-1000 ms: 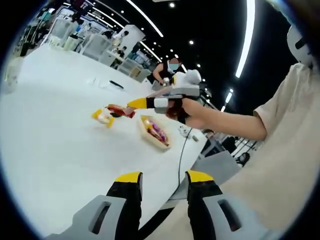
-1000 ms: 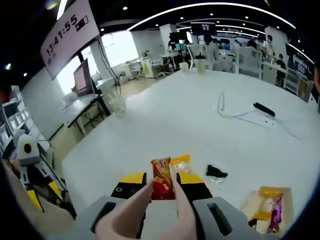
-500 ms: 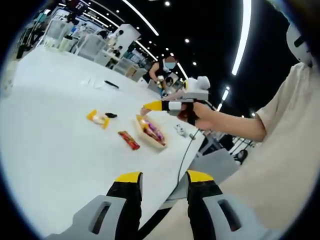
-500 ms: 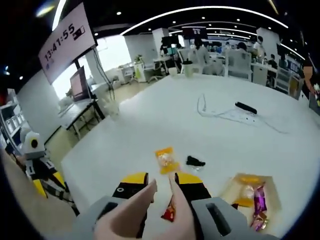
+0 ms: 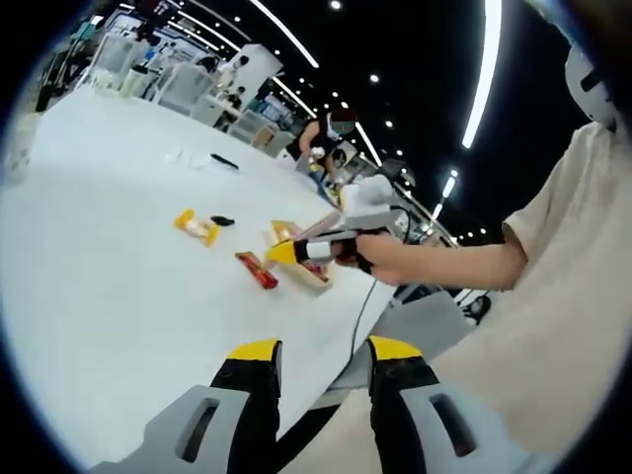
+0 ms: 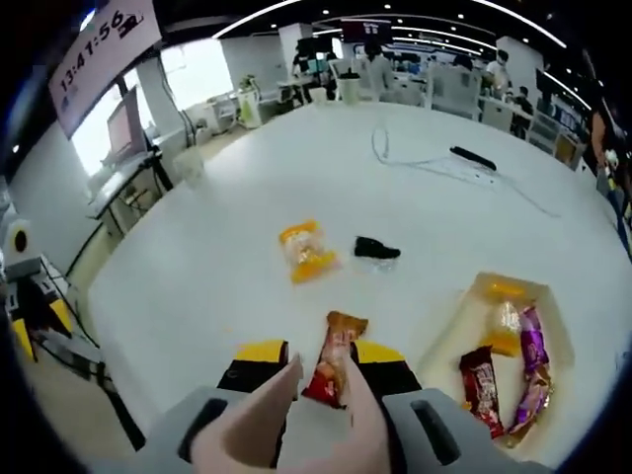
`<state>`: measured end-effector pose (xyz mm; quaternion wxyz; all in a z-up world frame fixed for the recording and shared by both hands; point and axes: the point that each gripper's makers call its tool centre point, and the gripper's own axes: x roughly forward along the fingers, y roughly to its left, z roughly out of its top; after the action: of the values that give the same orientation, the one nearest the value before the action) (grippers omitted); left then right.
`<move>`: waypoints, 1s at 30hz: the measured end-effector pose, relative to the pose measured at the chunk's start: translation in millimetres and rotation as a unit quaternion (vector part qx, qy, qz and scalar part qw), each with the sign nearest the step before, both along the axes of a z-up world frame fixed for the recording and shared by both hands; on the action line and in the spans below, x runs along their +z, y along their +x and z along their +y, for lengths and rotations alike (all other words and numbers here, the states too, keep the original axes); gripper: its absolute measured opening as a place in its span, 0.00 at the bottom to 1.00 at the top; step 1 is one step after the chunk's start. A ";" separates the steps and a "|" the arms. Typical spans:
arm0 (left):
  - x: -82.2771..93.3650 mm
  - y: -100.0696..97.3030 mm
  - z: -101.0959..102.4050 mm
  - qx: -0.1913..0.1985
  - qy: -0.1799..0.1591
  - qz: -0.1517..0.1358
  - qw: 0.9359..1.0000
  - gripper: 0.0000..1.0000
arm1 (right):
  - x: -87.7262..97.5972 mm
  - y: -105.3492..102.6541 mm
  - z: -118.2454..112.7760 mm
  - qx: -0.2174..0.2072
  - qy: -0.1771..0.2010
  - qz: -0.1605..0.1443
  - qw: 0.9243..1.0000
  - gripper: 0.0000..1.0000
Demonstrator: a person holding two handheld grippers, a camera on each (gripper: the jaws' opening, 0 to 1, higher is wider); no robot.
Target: Place the target food into the container with the food tongs after gripping and lifting it, then release it inside without dropping or visibly crushing the food.
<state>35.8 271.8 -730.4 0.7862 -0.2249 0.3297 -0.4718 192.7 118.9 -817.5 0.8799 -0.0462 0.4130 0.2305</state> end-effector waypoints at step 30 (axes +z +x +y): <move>-3.9 6.0 -4.8 -0.006 0.002 0.011 1.000 0.32 | -26.8 5.3 -8.4 -0.073 -0.005 0.018 0.997 0.23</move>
<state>41.8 267.0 -734.3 0.7802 -0.2268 0.3408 -0.4729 198.0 110.5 -844.3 0.8867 -0.0159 0.4317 0.1648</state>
